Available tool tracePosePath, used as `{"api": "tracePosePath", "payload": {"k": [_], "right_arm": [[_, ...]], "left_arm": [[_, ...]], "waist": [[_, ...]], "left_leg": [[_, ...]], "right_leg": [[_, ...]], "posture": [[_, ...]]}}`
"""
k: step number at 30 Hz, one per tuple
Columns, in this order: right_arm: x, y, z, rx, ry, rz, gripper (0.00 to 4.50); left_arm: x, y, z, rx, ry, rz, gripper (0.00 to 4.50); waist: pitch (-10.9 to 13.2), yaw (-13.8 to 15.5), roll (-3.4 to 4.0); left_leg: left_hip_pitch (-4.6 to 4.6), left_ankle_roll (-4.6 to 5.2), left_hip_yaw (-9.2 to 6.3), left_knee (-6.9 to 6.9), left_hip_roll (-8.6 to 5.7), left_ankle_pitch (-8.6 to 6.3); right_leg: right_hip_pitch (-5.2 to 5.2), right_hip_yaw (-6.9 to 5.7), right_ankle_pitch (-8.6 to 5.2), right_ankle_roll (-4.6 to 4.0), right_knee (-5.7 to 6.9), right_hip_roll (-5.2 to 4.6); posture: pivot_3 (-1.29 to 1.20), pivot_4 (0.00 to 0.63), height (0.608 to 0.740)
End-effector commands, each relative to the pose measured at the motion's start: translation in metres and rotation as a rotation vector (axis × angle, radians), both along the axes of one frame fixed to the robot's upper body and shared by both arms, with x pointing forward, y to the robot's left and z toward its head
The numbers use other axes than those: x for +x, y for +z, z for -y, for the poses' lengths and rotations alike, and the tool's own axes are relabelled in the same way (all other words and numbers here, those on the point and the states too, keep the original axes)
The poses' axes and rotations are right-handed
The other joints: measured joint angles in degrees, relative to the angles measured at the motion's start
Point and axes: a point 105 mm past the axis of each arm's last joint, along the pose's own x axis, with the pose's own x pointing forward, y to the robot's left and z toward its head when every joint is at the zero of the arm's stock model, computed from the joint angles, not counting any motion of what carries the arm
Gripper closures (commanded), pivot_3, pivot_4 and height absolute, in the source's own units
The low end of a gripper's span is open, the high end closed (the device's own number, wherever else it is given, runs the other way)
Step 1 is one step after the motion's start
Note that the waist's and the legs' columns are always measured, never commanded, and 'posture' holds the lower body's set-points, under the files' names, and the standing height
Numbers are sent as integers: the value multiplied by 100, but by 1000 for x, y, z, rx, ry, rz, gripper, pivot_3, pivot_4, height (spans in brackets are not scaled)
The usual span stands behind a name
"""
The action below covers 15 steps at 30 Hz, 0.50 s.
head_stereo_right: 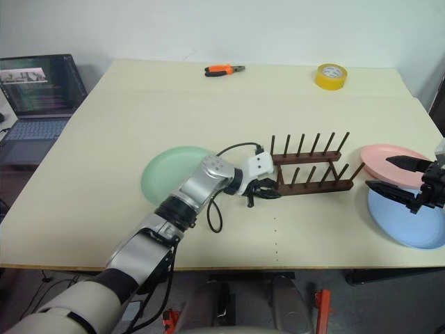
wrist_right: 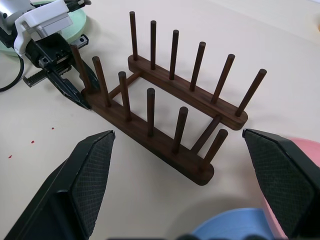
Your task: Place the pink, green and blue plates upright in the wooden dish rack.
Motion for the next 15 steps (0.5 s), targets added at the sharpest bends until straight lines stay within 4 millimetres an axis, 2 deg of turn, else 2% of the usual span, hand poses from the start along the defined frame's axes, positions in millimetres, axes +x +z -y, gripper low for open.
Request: {"api": "tracePosePath", "payload": {"k": [1, 6, 10, 15], "right_arm": [[-1, 9, -2, -16, 11, 39, 0], [0, 8, -4, -14, 16, 35, 0], [-1, 6, -6, -19, 26, 25, 0], [-6, 0, -11, -4, 52, -9, 0]], "left_arm": [[3, 10, 1, -1, -9, 51, 1866], [10, 19, -7, -3, 17, 91, 57], [9, 35, -19, -5, 7, 146, 21], [-16, 58, -46, 1, -41, 159, 21]], "waist": [[0, 0, 0], [0, 0, 0], [0, -4, 0], [-2, -6, 4]], "left_leg": [[0, 0, 0, 0, 0, 0], [0, 0, 1, 0, 0, 0], [0, 0, 0, 0, 3, 0], [2, 0, 1, -6, 9, 0]], "right_leg": [[0, 0, 0, 0, 0, 0], [0, 1, 0, 0, -1, 0], [-1, 0, 0, 0, 2, 1], [0, -2, -3, -5, 2, 1]], "posture": [[0, 150, 740], [0, 150, 740], [0, 150, 740], [0, 150, 740]]}}
